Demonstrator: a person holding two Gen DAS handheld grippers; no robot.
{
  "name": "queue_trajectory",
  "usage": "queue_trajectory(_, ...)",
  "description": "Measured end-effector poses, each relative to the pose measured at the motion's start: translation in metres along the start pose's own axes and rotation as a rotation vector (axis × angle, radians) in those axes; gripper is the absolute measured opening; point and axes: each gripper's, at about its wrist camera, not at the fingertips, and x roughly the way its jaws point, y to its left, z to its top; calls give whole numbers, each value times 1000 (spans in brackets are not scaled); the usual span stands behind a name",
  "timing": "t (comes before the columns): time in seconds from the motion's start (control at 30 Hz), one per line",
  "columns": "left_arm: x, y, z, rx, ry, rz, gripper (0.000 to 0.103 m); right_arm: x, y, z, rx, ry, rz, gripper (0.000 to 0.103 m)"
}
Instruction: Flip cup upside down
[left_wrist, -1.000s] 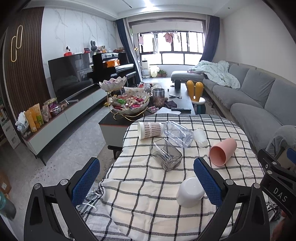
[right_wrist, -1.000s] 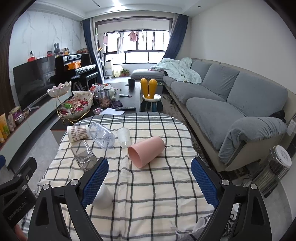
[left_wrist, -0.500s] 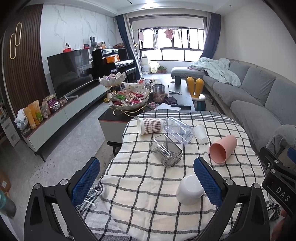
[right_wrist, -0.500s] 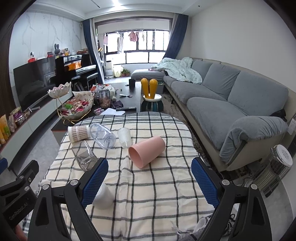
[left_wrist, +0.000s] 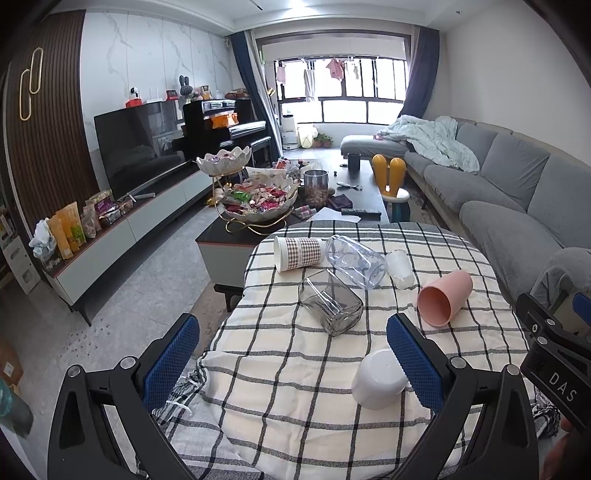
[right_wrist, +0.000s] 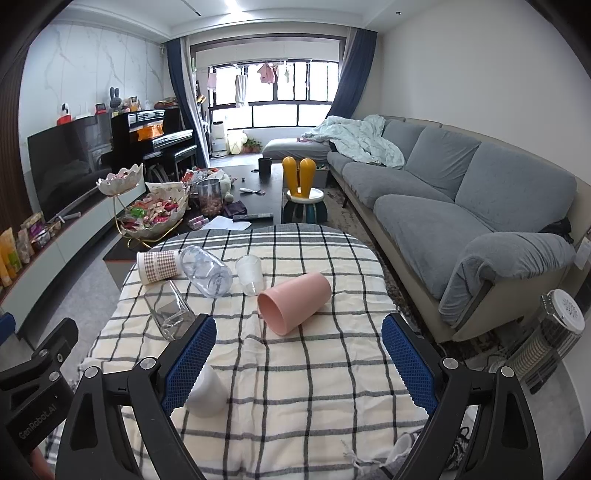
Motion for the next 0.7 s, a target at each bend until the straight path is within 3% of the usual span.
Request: queue_trajectory(0.7,-1,-2,0,32,7,-8,103,-1,3,-1,4,3,1,95)
